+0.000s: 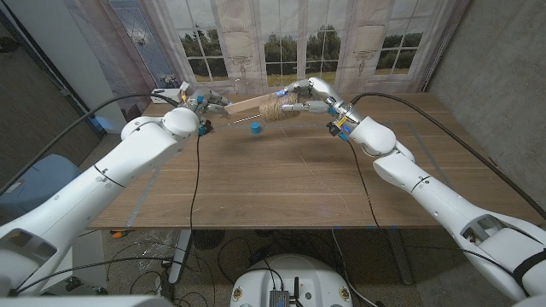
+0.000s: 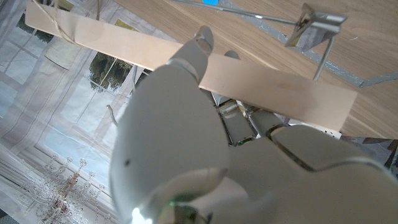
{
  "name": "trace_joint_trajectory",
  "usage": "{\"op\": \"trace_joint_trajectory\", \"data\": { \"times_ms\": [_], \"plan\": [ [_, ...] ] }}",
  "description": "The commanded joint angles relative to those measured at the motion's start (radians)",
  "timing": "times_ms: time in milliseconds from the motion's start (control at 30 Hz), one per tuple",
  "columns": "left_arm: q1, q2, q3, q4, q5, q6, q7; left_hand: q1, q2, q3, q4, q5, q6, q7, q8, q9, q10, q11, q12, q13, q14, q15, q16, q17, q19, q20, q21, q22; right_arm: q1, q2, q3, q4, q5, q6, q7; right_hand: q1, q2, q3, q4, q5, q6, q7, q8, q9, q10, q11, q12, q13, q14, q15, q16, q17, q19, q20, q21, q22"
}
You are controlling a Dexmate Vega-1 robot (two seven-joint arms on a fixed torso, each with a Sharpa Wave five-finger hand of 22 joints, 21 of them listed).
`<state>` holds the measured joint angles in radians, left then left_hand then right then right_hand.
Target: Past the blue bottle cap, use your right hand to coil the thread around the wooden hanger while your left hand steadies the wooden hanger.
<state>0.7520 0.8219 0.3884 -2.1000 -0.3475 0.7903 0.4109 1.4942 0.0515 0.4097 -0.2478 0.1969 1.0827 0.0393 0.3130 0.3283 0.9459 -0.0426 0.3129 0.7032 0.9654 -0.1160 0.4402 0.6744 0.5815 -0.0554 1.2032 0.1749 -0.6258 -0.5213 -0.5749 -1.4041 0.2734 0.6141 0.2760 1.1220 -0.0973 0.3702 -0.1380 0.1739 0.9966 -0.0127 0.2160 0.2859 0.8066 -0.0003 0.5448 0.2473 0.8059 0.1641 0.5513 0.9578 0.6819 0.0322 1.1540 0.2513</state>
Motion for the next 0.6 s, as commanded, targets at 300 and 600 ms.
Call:
{"op": "trace_joint_trajectory", "data": {
  "times_ms": [300,600],
  "plan": [
    [-0.005,-0.022,-0.023,-0.001,-0.006,0.011,0.035,0.030,0.031,0.081,0.076,0.006,0.014,0.008,0.001,0.006,0.007,0.006,-0.006,0.006,0.040,-0.051,0.006,0.007,0.009,-0.138,0.004,0.003,0.056,-0.082,-0.032,-0.022,0.047,-0.242,0.134,0.272,0.258,0.003,0.003,0.007,0.003,0.005,-0.005,0.004,0.044,0.006,0.000,0.198,0.268,-0.392,-0.009,0.009,-0.112,-0.227,0.015,-0.009],
    [-0.023,-0.006,-0.023,0.003,-0.032,-0.007,-0.013,0.030,0.031,0.083,0.076,0.007,0.014,0.005,-0.002,0.008,0.009,0.006,-0.008,0.008,0.039,-0.049,0.005,0.010,0.010,-0.138,0.003,0.003,0.082,-0.062,-0.039,0.052,0.038,-0.303,0.107,0.272,0.258,0.003,0.003,0.007,0.003,0.009,-0.005,0.005,0.044,0.009,0.000,0.202,0.268,-0.392,-0.012,0.012,-0.118,-0.226,0.022,-0.015]
  ]
}}
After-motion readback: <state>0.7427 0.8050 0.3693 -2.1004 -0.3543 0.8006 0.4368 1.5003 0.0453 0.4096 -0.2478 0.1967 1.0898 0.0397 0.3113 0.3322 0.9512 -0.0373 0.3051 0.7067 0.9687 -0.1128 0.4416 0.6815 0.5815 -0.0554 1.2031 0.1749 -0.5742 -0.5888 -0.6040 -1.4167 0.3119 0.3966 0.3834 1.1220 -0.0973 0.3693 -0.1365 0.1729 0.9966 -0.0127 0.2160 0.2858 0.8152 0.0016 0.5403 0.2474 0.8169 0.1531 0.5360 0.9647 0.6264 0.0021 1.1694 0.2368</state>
